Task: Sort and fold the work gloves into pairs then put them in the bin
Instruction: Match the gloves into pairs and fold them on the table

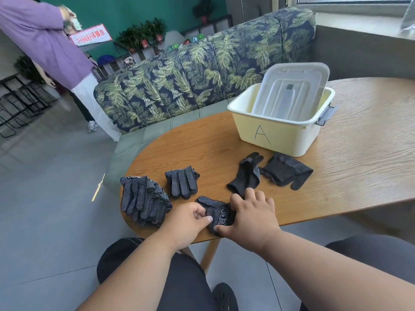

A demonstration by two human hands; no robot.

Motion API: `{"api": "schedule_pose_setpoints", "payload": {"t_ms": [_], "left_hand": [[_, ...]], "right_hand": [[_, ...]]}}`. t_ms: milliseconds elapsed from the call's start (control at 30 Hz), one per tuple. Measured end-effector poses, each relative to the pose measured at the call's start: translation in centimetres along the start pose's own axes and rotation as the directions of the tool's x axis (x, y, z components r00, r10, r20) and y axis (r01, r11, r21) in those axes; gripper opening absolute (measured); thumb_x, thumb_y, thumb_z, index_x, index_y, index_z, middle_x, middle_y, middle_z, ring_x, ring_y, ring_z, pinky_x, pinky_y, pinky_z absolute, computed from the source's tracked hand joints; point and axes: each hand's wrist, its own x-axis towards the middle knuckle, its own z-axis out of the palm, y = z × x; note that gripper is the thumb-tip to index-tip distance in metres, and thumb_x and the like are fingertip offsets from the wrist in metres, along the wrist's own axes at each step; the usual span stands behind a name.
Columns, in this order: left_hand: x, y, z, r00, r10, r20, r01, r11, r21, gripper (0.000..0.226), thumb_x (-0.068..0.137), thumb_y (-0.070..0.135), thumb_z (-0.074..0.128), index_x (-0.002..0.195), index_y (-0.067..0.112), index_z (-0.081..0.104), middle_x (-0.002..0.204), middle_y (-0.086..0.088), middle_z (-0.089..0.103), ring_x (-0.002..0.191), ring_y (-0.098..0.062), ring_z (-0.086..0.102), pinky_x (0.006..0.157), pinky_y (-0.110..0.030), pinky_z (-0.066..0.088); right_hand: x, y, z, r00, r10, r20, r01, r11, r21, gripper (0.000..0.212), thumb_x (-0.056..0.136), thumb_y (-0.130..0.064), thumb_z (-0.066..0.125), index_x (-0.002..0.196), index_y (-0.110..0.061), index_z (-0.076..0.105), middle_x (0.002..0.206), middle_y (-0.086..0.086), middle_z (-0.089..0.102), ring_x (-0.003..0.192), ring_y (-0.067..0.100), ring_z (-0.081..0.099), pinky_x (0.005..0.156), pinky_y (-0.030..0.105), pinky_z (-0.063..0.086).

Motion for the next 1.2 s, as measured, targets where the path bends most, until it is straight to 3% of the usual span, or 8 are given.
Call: {"api": "schedule_pose_setpoints", "payload": {"t_ms": [267, 433, 533, 633, 833, 933, 1067, 1200], "left_hand": [[-0.7, 1.7, 0.9, 0.985, 0.017, -0.174, 0.017, 0.981, 0.193, 0.030, 0.079, 0.052, 0.077, 0.087, 0.032, 0.057, 0.075, 0.013, 0.066, 0.072, -0.005, 0.063, 0.066, -0.028, 0.050], [-1.3, 2.7, 1.8, 0.943, 0.271, -0.195, -0.171, 0.893, 0.416, 0.008, 0.092, 0.037, 0.069, 0.097, 0.032, 0.068, 0.099, 0.013, 0.062, 0.100, -0.012, 0.058, 0.080, -0.029, 0.045], [-1.4, 2.6, 2.6, 0.929, 0.353, -0.114, -0.252, 0.826, 0.505, 0.023, 0.099, 0.029, 0.056, 0.117, 0.032, 0.070, 0.112, 0.011, 0.068, 0.110, -0.017, 0.058, 0.092, -0.034, 0.048], [-2.0, 2.9, 3.0, 0.902, 0.422, -0.094, -0.297, 0.763, 0.574, 0.035, 0.097, 0.026, 0.046, 0.124, 0.030, 0.068, 0.109, 0.006, 0.071, 0.106, -0.023, 0.062, 0.090, -0.040, 0.050], [-4.2, 3.8, 5.0, 0.924, 0.377, -0.071, -0.232, 0.697, 0.678, 0.076, 0.082, 0.067, 0.039, 0.151, 0.035, 0.041, 0.113, 0.000, 0.057, 0.109, -0.027, 0.050, 0.095, -0.045, 0.042], [-4.6, 3.5, 6.4, 0.924, 0.373, -0.080, -0.210, 0.672, 0.710, 0.087, 0.080, 0.078, 0.040, 0.156, 0.035, 0.036, 0.111, -0.005, 0.050, 0.105, -0.030, 0.045, 0.095, -0.049, 0.039], [-4.5, 3.6, 7.0, 0.911, 0.393, -0.122, -0.187, 0.660, 0.728, 0.067, 0.084, 0.071, 0.047, 0.140, 0.035, 0.052, 0.104, -0.006, 0.051, 0.101, -0.032, 0.047, 0.092, -0.051, 0.039], [-4.5, 3.5, 7.1, 0.928, 0.341, -0.148, -0.168, 0.740, 0.651, 0.048, 0.089, 0.061, 0.044, 0.131, 0.039, 0.055, 0.105, -0.004, 0.059, 0.112, -0.036, 0.057, 0.106, -0.061, 0.041]], "right_hand": [[0.9, 1.0, -0.5, 1.000, 0.030, 0.009, -0.031, 0.992, 0.125, 0.029, 0.095, -0.054, 0.047, 0.112, -0.034, 0.059, 0.112, -0.001, 0.049, 0.114, 0.028, 0.047, 0.095, 0.043, 0.036], [1.5, 2.0, -1.5, 0.998, 0.056, -0.011, -0.053, 0.988, 0.148, 0.040, 0.087, -0.056, 0.059, 0.114, -0.028, 0.047, 0.114, -0.001, 0.057, 0.113, 0.028, 0.055, 0.093, 0.042, 0.044], [1.6, 2.6, -2.0, 0.999, 0.052, -0.010, -0.051, 0.992, 0.113, 0.046, 0.083, -0.061, 0.061, 0.112, -0.027, 0.049, 0.109, -0.002, 0.062, 0.106, 0.026, 0.062, 0.085, 0.039, 0.048], [1.5, 2.7, -2.2, 0.997, 0.071, 0.040, -0.076, 0.986, 0.146, 0.043, 0.085, -0.056, 0.061, 0.113, -0.025, 0.053, 0.096, -0.005, 0.065, 0.098, 0.026, 0.067, 0.075, 0.035, 0.048], [1.6, 2.4, -2.9, 0.984, 0.104, 0.144, -0.147, 0.935, 0.323, 0.038, 0.086, -0.040, 0.064, 0.122, -0.028, 0.059, 0.090, -0.011, 0.056, 0.096, 0.022, 0.064, 0.074, 0.029, 0.044], [1.6, 2.5, -3.2, 0.979, 0.089, 0.185, -0.167, 0.872, 0.461, 0.039, 0.086, -0.033, 0.065, 0.124, -0.034, 0.058, 0.097, -0.014, 0.060, 0.086, 0.014, 0.061, 0.071, 0.027, 0.045], [1.8, 2.6, -2.8, 0.979, 0.063, 0.195, -0.175, 0.754, 0.633, 0.035, 0.083, -0.024, 0.065, 0.115, -0.038, 0.060, 0.090, -0.005, 0.073, 0.075, 0.015, 0.069, 0.076, 0.034, 0.059], [1.9, 2.5, -2.5, 0.960, 0.050, 0.275, -0.269, 0.433, 0.860, 0.029, 0.085, -0.012, 0.068, 0.106, -0.032, 0.067, 0.081, -0.001, 0.070, 0.071, 0.017, 0.065, 0.076, 0.042, 0.061]]}}
